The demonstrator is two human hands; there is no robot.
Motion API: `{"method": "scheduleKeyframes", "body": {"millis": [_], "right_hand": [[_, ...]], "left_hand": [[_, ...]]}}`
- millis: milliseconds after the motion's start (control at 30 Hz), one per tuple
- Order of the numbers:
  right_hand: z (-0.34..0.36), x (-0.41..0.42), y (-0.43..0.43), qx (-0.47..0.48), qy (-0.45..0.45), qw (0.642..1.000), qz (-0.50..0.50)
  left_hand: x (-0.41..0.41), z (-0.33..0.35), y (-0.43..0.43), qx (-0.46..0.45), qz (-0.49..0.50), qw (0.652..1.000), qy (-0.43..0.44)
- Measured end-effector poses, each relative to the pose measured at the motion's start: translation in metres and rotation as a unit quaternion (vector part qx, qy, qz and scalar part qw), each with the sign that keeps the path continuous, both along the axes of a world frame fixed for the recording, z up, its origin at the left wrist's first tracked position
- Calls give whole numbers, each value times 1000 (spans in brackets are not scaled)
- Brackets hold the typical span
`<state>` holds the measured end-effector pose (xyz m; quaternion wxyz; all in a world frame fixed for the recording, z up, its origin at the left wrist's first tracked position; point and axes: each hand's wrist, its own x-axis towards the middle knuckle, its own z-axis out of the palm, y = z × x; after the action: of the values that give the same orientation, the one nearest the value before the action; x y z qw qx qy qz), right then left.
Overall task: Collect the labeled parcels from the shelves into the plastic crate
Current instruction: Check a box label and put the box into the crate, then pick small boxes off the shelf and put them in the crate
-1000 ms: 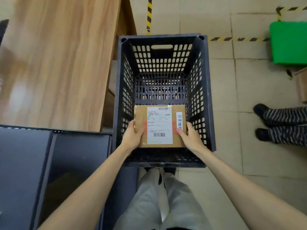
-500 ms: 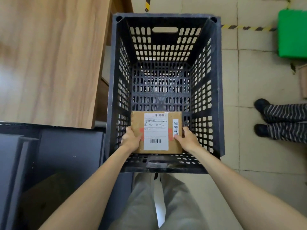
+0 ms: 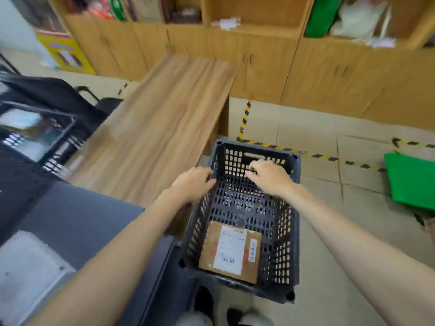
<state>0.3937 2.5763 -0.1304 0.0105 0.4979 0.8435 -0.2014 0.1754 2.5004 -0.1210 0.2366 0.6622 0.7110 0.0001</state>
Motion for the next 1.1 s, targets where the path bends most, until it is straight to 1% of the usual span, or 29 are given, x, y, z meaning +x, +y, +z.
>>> {"method": "scheduleKeyframes", "body": {"millis": [67, 167, 300, 400, 500, 567, 700, 833, 967, 1100], "right_hand": [[44, -23, 12, 39, 15, 998, 54], [89, -63, 13, 94, 48, 986, 129], [128, -118, -23, 140, 92, 960, 224], [150, -163, -64, 198, 114, 924, 308], [170, -212, -117, 245, 149, 875, 389], [182, -244, -164, 255, 161, 844, 443], [198, -296, -282, 245, 183, 776, 552], [208, -319, -425, 181, 197, 714, 647], [211, -312, -578, 151, 230, 638, 719], [216, -280, -730, 141, 253, 556, 779]], "left_hand": [[-15, 44, -5, 42, 20, 998, 30], [-42, 88, -30, 101, 74, 989, 75], [-75, 135, -97, 126, 138, 974, 130], [-100, 162, -160, 149, 201, 954, 167], [-119, 178, -239, 173, 290, 928, 157], [-124, 186, -302, 180, 347, 907, 156], [-115, 200, -441, 168, 462, 851, 184], [-79, 211, -595, 133, 569, 777, 233], [-20, 221, -745, 92, 648, 707, 268], [49, 226, -875, 68, 709, 638, 294]]}}
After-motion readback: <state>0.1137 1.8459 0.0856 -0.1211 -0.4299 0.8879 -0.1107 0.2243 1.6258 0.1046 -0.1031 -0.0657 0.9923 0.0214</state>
